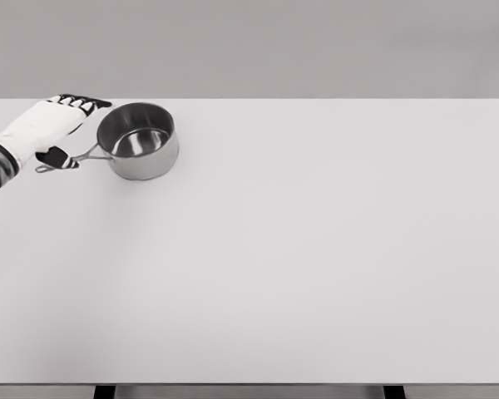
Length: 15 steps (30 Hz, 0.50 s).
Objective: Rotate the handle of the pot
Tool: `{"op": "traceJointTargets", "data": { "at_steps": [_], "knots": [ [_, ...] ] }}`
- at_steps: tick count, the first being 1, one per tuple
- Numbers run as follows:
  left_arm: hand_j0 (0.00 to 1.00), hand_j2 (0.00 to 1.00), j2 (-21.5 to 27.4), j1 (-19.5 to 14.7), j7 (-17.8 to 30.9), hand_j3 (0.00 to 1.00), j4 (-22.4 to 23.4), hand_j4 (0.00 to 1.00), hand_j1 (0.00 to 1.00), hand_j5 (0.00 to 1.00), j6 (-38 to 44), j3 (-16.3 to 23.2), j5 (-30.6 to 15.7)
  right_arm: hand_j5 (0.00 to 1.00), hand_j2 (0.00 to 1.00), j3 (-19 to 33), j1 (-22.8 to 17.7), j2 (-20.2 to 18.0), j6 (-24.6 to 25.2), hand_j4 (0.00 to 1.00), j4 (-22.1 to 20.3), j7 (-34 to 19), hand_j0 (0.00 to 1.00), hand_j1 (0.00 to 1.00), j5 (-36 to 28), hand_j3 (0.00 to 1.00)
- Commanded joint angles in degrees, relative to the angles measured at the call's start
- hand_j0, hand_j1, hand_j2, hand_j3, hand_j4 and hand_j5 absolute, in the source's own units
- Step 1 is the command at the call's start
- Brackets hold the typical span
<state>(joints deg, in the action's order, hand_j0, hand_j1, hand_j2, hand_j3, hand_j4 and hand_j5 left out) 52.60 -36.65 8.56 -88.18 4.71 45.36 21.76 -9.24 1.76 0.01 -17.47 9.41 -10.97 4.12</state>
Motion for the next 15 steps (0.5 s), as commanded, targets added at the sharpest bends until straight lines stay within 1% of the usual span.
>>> {"op": "traceJointTargets", "data": {
  "at_steps": [1,6,9,15],
  "knots": [
    [1.0,1.0,0.05,0.0,-0.03,1.0,0.29,1.0,1.0,1.0,-0.05,-0.27,0.12,1.0,1.0,0.01,0.0,-0.01,-0.02,1.0,0.0,-0.02,1.0,1.0,0.01,1.0],
    [1.0,1.0,-0.04,0.0,-0.03,1.0,0.81,1.0,1.0,1.0,-0.05,-0.8,0.04,1.0,1.0,0.01,0.0,-0.01,0.07,1.0,0.0,-0.02,1.0,1.0,0.01,1.0],
    [1.0,1.0,-0.13,-0.09,-0.03,1.0,2.48,1.0,1.0,1.0,-1.45,-0.88,0.13,1.0,1.0,0.01,0.0,-0.01,0.07,1.0,0.0,-0.02,1.0,1.0,0.01,1.0],
    [1.0,1.0,-0.4,-0.09,-0.03,1.0,2.84,1.0,1.0,1.0,-1.54,-1.67,0.04,1.0,1.0,0.01,0.0,-0.01,-0.02,1.0,0.0,-0.02,1.0,1.0,0.01,1.0]
  ]
}}
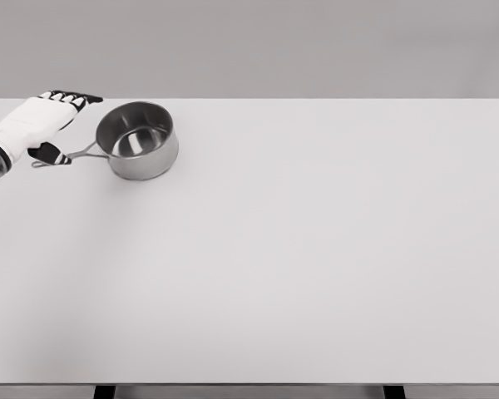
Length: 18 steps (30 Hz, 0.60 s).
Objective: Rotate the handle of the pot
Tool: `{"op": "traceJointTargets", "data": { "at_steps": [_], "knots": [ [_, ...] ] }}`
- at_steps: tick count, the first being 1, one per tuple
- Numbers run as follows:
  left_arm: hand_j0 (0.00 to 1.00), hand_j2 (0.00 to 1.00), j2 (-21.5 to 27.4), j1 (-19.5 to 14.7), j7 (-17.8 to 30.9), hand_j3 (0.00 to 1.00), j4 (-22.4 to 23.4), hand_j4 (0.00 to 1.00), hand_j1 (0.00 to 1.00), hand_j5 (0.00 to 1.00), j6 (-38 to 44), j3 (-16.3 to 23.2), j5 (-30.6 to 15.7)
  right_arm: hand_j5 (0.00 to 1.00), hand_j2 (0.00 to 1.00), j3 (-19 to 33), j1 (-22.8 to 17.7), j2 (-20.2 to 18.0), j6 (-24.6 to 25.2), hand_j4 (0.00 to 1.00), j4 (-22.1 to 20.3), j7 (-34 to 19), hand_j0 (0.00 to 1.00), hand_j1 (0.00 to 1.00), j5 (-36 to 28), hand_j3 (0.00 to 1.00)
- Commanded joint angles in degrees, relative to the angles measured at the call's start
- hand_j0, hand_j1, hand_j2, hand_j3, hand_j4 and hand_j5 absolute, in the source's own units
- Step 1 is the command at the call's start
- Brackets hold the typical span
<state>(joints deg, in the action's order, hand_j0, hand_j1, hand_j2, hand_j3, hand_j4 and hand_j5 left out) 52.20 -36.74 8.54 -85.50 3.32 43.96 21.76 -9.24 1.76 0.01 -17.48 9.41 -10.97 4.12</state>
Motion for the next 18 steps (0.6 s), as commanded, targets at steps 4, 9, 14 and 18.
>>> {"op": "traceJointTargets", "data": {
  "at_steps": [4,9,14,18],
  "knots": [
    [1.0,1.0,0.18,0.0,-0.1,1.0,0.16,1.0,1.0,1.0,-0.68,-0.37,0.04,1.0,1.0,0.01,0.0,-0.01,-0.01,1.0,-0.01,-0.01,1.0,1.0,0.01,1.0],
    [1.0,1.0,-0.26,0.0,-0.1,1.0,0.95,1.0,1.0,1.0,-1.03,-0.81,0.04,1.0,1.0,0.01,0.0,-0.01,0.08,1.0,-0.01,-0.01,1.0,1.0,0.01,1.0],
    [1.0,1.0,-0.26,0.0,-0.1,1.0,1.39,1.0,1.0,1.0,-1.03,-1.16,0.04,1.0,1.0,0.01,0.0,-0.01,-0.01,1.0,-0.01,-0.01,1.0,1.0,0.01,1.0],
    [1.0,1.0,-0.26,-0.09,-0.1,1.0,2.01,1.0,1.0,1.0,-1.47,-1.16,0.04,1.0,1.0,0.01,0.0,-0.01,-0.01,1.0,-0.01,-0.01,1.0,1.0,0.01,1.0]
  ]
}}
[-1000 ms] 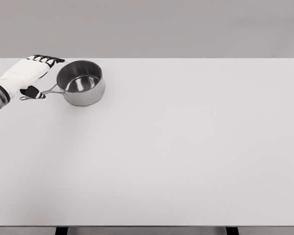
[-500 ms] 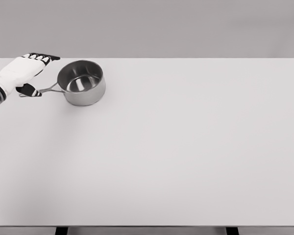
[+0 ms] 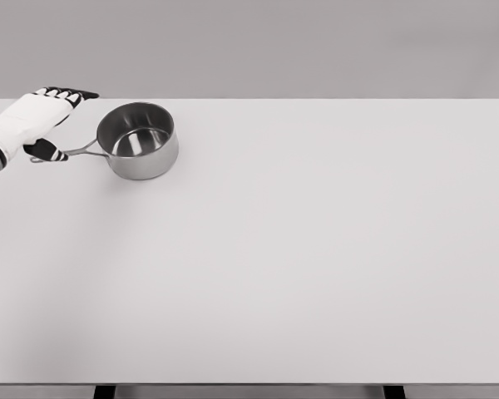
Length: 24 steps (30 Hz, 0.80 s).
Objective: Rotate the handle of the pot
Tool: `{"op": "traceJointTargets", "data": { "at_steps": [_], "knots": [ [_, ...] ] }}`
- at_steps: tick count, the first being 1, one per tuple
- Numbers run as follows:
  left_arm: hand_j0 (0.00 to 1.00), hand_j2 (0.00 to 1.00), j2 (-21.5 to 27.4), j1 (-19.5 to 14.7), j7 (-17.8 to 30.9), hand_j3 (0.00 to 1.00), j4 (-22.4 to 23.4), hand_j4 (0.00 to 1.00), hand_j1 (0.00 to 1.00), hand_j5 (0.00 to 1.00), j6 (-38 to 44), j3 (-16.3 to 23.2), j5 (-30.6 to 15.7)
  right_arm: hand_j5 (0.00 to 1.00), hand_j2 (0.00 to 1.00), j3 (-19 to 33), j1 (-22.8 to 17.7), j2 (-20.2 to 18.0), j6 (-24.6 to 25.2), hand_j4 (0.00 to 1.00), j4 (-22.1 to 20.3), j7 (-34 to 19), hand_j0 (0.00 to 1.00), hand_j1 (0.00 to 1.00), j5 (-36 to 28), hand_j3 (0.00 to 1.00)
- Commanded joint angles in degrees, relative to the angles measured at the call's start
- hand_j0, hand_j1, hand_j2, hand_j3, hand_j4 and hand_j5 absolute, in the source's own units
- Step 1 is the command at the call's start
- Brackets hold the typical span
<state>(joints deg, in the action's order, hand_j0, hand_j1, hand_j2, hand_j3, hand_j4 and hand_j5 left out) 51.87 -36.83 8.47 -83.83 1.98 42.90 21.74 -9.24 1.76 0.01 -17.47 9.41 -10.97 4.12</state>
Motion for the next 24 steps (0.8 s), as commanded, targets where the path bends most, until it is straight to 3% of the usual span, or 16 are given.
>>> {"op": "traceJointTargets", "data": {
  "at_steps": [1,24],
  "knots": [
    [1.0,1.0,-0.01,0.0,-0.03,1.0,0.51,1.0,1.0,1.0,-0.22,-0.1,0.05,1.0,1.0,0.01,0.0,-0.01,0.06,1.0,0.0,-0.01,1.0,1.0,0.01,1.0],
    [1.0,1.0,-0.98,-0.62,-0.03,1.0,3.41,1.0,1.0,1.0,-0.31,-0.71,0.05,1.0,1.0,0.01,0.0,-0.01,-0.02,1.0,0.0,-0.01,1.0,1.0,0.01,1.0]
  ]
}}
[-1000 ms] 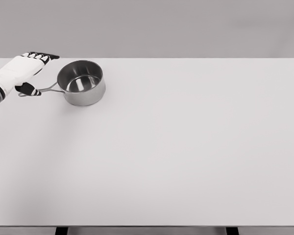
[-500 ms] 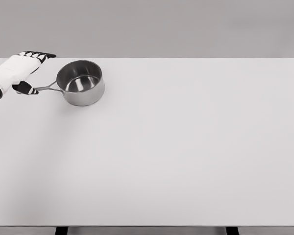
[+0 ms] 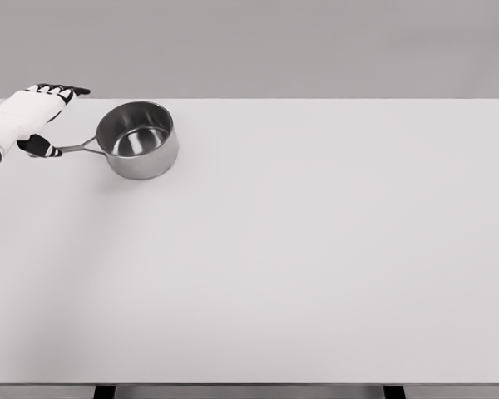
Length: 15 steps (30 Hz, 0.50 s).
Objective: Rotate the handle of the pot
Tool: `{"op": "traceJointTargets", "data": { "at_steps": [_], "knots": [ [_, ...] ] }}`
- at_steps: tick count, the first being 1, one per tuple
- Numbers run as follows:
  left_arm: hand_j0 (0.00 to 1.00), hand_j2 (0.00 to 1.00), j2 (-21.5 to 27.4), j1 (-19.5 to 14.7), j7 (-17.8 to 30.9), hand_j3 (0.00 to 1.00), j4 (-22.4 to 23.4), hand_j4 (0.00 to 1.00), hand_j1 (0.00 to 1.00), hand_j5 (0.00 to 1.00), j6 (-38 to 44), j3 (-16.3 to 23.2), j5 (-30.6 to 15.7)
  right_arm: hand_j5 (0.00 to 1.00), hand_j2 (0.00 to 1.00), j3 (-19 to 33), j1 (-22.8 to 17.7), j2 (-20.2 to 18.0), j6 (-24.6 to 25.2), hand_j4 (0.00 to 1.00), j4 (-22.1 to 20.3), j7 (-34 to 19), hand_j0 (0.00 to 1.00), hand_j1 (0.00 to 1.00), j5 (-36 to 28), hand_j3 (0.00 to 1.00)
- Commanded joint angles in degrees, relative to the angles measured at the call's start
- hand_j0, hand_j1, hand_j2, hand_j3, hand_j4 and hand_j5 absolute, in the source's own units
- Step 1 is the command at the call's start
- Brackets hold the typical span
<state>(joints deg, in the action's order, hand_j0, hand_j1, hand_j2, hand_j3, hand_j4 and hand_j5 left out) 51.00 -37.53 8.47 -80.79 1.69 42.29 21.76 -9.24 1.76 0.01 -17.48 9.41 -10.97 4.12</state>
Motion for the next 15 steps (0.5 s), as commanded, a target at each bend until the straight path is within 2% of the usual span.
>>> {"op": "traceJointTargets", "data": {
  "at_steps": [1,15],
  "knots": [
    [1.0,1.0,-0.11,0.0,-0.03,1.0,0.46,1.0,1.0,1.0,-0.11,-0.1,0.04,1.0,1.0,0.01,0.0,-0.01,-0.01,1.0,0.0,-0.01,1.0,1.0,0.01,1.0],
    [1.0,1.0,-1.34,-0.09,0.06,1.0,2.92,1.0,1.0,1.0,-1.96,-1.07,0.04,1.0,1.0,0.01,0.0,-0.01,-0.01,1.0,0.0,-0.01,1.0,1.0,0.01,1.0]
  ]
}}
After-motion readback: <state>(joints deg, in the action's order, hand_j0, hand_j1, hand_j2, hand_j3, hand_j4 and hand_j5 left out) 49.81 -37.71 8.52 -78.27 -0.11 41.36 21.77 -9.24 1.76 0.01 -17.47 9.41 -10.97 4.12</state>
